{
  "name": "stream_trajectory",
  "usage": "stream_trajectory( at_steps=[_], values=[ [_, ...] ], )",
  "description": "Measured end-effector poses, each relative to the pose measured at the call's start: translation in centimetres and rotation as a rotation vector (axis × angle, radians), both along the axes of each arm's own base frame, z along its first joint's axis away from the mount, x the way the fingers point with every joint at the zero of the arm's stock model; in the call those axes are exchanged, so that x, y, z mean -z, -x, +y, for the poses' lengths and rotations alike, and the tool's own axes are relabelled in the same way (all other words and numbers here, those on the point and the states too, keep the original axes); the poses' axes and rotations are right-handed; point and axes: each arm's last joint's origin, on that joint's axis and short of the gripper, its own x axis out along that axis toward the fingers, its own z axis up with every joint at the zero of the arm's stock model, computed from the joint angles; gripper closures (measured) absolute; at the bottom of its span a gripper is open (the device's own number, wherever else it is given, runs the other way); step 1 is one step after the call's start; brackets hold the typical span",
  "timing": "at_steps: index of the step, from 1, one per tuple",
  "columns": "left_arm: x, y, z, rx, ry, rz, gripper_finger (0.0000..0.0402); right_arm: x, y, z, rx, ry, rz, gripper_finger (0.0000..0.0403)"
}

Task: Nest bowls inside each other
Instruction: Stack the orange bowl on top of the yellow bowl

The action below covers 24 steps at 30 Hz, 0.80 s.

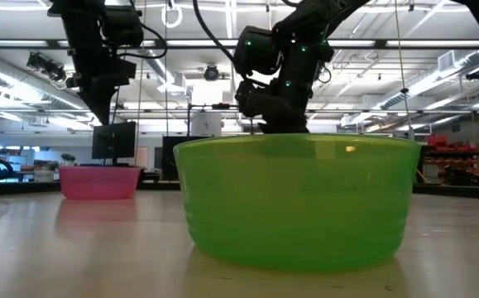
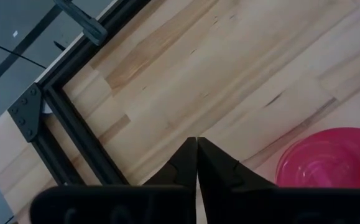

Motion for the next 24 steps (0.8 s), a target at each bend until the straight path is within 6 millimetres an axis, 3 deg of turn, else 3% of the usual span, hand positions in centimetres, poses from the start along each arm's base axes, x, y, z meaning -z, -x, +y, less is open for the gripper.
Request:
stream_trajectory(
  at_steps=[5, 18, 24],
  values=[
    [0.01, 0.01, -0.01, -0.004, 0.001, -0.001, 0.0392, 0.09, 0.81, 0.08, 0.001, -0.010, 0.080, 0.0403],
    [0.01, 0.01, -0.01, -0.015, 0.003, -0.007, 0.0374, 0.23, 0.91, 0.13, -0.020, -0.021, 0.096, 0.0402],
    [0.01, 0.01, -0.01, -0.015, 0.004, -0.007, 0.0389, 0.23, 0.91, 0.15, -0.020, -0.023, 0.096, 0.0375]
  ],
)
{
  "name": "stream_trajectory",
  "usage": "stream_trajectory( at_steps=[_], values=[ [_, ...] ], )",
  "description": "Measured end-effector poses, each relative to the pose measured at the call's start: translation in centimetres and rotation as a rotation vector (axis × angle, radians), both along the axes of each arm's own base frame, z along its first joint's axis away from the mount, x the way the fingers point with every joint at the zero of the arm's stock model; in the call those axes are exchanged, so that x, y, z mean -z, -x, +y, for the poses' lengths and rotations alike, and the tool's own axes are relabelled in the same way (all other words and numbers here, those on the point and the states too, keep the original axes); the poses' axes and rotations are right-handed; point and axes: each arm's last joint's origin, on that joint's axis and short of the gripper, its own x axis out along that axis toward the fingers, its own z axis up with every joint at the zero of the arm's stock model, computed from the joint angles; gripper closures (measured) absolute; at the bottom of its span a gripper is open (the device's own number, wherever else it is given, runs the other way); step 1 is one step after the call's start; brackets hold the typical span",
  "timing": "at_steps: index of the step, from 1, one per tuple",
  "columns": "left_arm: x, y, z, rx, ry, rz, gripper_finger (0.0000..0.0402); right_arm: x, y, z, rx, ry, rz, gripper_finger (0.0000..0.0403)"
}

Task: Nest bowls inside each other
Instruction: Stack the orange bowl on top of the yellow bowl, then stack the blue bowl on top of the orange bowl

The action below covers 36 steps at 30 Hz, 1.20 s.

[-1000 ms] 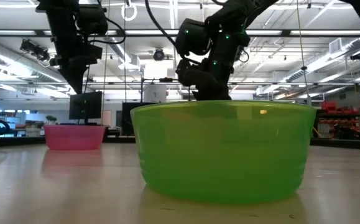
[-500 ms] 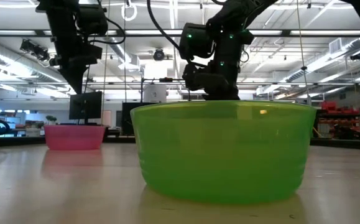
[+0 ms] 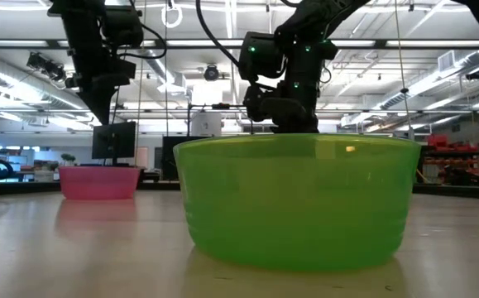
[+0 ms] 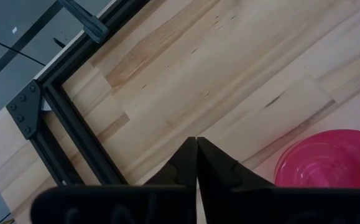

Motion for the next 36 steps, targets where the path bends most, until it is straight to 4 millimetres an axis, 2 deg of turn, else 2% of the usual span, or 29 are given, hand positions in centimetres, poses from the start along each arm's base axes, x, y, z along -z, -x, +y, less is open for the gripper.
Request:
stream_trajectory(
  at_steps=[5, 11, 14, 25, 29, 33, 36],
  values=[
    [0.0, 0.0, 0.0, 0.000, 0.000, 0.000, 0.0391, -0.3, 0.1, 0.2, -0.005, -0.001, -0.002, 0.0345],
    [0.0, 0.0, 0.0, 0.001, 0.001, 0.000, 0.0371, -1.3, 0.6, 0.2, 0.003, -0.002, -0.007, 0.0326],
    [0.0, 0.0, 0.0, 0.001, 0.002, -0.001, 0.0368, -1.9, 0.8, 0.2, 0.004, 0.001, -0.025, 0.0321],
    [0.0, 0.0, 0.0, 0.003, 0.002, 0.000, 0.0390, -2.1, 1.0, -0.4, 0.013, 0.003, -0.015, 0.0313],
    [0.0, 0.0, 0.0, 0.005, 0.001, 0.000, 0.0390, -3.2, 1.4, -0.4, 0.018, -0.002, 0.016, 0.0314],
    [0.0, 0.0, 0.0, 0.005, 0.001, 0.001, 0.0379, -5.1, 1.7, 0.5, 0.029, 0.002, 0.028, 0.0313],
    [0.0, 0.0, 0.0, 0.005, 0.002, 0.002, 0.0373, -6.3, 2.4, 2.4, 0.014, 0.008, 0.027, 0.0314]
  ],
)
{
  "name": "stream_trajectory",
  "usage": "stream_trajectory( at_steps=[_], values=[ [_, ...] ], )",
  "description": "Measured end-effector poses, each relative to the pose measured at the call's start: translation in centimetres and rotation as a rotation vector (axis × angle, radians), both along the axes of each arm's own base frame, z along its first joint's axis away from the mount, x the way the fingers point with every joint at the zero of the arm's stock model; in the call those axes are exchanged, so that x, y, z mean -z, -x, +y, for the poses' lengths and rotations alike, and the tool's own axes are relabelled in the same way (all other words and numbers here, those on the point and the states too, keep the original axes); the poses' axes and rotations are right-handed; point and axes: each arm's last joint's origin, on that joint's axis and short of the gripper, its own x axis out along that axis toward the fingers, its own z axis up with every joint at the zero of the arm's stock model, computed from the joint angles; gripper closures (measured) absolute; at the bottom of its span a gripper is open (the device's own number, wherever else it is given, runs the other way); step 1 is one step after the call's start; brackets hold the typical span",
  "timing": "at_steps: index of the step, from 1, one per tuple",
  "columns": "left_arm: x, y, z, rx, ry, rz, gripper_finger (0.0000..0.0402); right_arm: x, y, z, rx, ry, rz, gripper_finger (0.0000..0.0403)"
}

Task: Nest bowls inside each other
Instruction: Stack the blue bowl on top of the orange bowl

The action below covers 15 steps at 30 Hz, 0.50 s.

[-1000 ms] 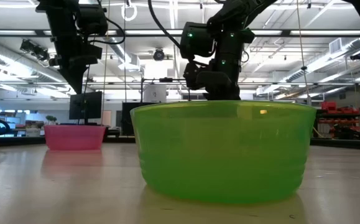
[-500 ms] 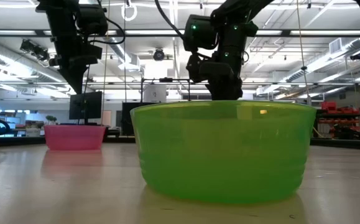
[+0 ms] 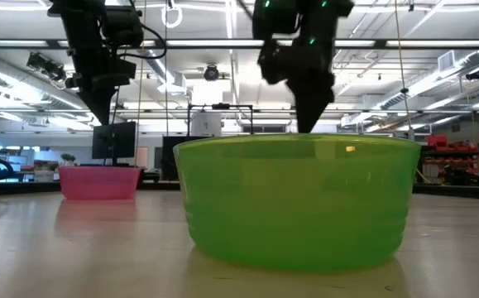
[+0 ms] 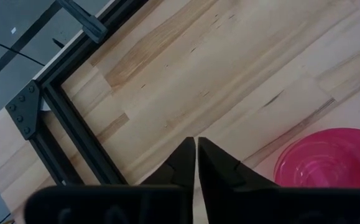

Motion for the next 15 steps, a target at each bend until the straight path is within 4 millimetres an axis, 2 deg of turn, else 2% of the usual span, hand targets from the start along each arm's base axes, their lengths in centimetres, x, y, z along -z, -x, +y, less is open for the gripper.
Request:
stream_trajectory(
  at_steps=[8, 15],
  values=[
    [0.0, 0.1, 0.0, -0.003, 0.005, 0.005, 0.0384, -1.7, 3.6, 6.6, 0.008, 0.029, 0.052, 0.0315],
    [0.0, 0.1, 0.0, -0.008, 0.006, 0.003, 0.0386, -1.1, 7.2, 11.4, 0.091, 0.002, 0.066, 0.0316]
  ],
)
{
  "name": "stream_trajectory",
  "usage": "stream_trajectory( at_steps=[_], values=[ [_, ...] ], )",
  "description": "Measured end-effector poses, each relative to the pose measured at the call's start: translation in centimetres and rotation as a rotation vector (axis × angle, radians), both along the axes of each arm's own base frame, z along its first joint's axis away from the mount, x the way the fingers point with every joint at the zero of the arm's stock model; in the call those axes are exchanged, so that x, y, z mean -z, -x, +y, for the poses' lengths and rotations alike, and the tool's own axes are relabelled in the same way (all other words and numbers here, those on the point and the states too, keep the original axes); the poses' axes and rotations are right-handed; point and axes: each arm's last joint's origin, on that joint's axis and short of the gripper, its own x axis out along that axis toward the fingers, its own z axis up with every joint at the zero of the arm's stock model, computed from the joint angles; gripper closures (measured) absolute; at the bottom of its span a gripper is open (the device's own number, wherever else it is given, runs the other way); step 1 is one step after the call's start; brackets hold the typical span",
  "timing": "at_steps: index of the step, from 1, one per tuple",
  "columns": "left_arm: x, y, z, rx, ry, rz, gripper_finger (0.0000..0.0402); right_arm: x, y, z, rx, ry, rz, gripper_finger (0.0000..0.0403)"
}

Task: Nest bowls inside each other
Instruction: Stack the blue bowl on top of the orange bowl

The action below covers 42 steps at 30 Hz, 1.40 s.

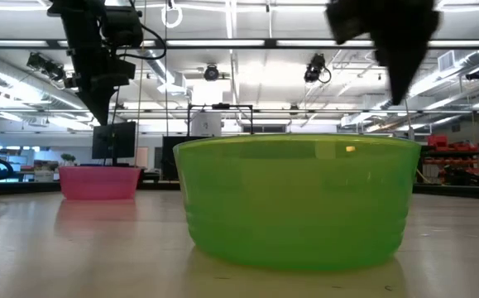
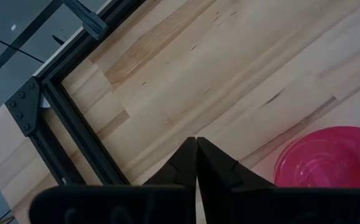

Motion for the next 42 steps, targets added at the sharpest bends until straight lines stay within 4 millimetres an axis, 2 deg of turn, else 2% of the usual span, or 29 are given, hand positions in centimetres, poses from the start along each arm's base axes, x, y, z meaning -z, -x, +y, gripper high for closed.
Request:
stream_trajectory(
  at_steps=[10, 19, 32, 38, 42],
  values=[
    [0.0, 0.0, 0.0, 0.029, -0.001, 0.020, 0.0373, 2.0, 5.5, 4.9, 0.185, -0.027, 0.025, 0.0316],
    [0.0, 0.0, 0.0, 0.053, -0.007, 0.033, 0.0387, 4.0, 7.9, 8.5, 0.286, -0.121, -0.043, 0.0316],
    [0.0, 0.0, 0.0, 0.096, -0.015, 0.052, 0.0379, 5.1, 9.7, 10.9, 0.412, -0.105, -0.037, 0.0316],
    [-0.1, -0.1, 0.2, 0.110, -0.028, 0.045, 0.0388, 5.1, 10.3, 11.2, 0.430, -0.085, -0.054, 0.0315],
    [-0.1, -0.1, 0.2, 0.110, -0.028, 0.045, 0.0387, 6.2, 10.9, 10.9, 0.444, -0.058, -0.048, 0.0314]
  ],
)
